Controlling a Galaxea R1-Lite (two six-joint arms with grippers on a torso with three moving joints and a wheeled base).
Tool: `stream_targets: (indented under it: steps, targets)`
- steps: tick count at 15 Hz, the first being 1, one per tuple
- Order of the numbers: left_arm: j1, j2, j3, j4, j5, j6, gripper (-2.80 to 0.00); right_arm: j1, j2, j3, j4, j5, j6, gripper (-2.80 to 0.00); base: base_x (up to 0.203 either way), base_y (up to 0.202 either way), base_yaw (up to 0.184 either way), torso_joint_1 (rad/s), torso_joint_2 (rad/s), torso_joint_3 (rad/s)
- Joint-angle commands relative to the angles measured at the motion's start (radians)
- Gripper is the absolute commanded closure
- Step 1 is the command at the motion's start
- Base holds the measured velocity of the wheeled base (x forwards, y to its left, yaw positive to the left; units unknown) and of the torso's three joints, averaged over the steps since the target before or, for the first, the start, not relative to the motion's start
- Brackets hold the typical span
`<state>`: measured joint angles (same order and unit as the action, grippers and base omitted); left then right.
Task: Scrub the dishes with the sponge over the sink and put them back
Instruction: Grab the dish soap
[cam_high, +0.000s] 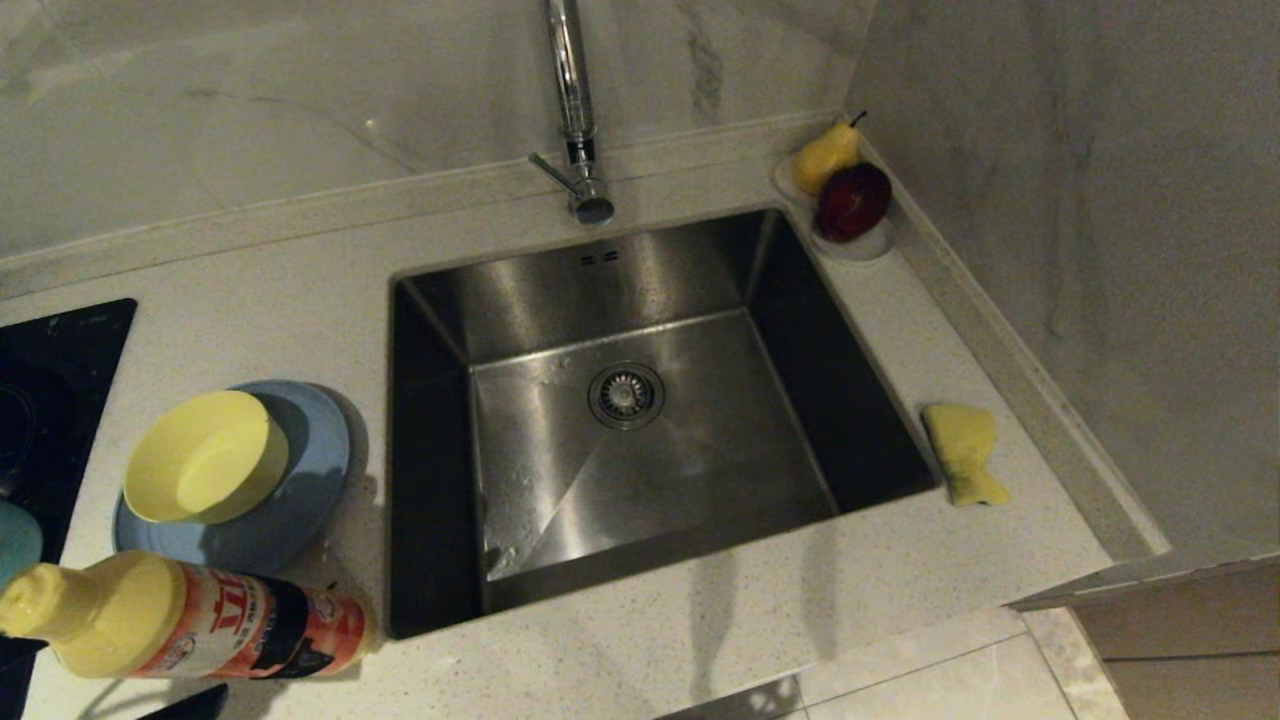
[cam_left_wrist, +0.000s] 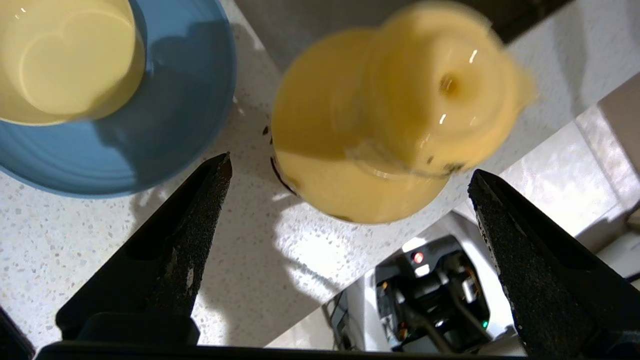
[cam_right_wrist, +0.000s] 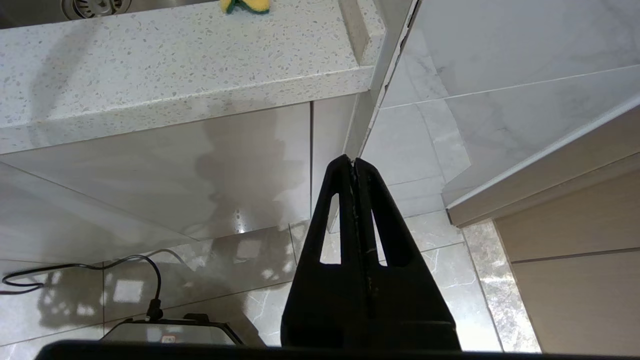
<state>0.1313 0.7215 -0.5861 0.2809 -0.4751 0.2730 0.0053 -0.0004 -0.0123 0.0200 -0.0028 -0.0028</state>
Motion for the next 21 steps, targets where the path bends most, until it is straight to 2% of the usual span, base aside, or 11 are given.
stream_targets:
  steps: [1, 6, 10, 15, 21]
  targets:
    - [-0.001, 0.01, 0.014, -0.001, -0.003, 0.029, -2.8, 0.001, -0.001, 0.0, 0.0, 0.0, 0.0, 0.0, 0.0, 0.0, 0.0, 0.0, 0.0, 0.0]
    - [-0.001, 0.032, 0.026, -0.014, -0.003, 0.043, -2.8, 0.001, -0.001, 0.0, 0.0, 0.0, 0.0, 0.0, 0.0, 0.0, 0.0, 0.0, 0.0, 0.0]
    - [-0.001, 0.056, 0.048, -0.103, -0.003, 0.035, -2.8, 0.001, -0.001, 0.0, 0.0, 0.0, 0.0, 0.0, 0.0, 0.0, 0.0, 0.0, 0.0, 0.0]
    - [0.001, 0.079, 0.052, -0.144, -0.003, 0.034, -2.8, 0.001, -0.001, 0.0, 0.0, 0.0, 0.0, 0.0, 0.0, 0.0, 0.0, 0.0, 0.0, 0.0]
    - [-0.001, 0.092, 0.054, -0.163, -0.005, 0.033, -2.8, 0.001, -0.001, 0.0, 0.0, 0.0, 0.0, 0.0, 0.0, 0.0, 0.0, 0.0, 0.0, 0.0]
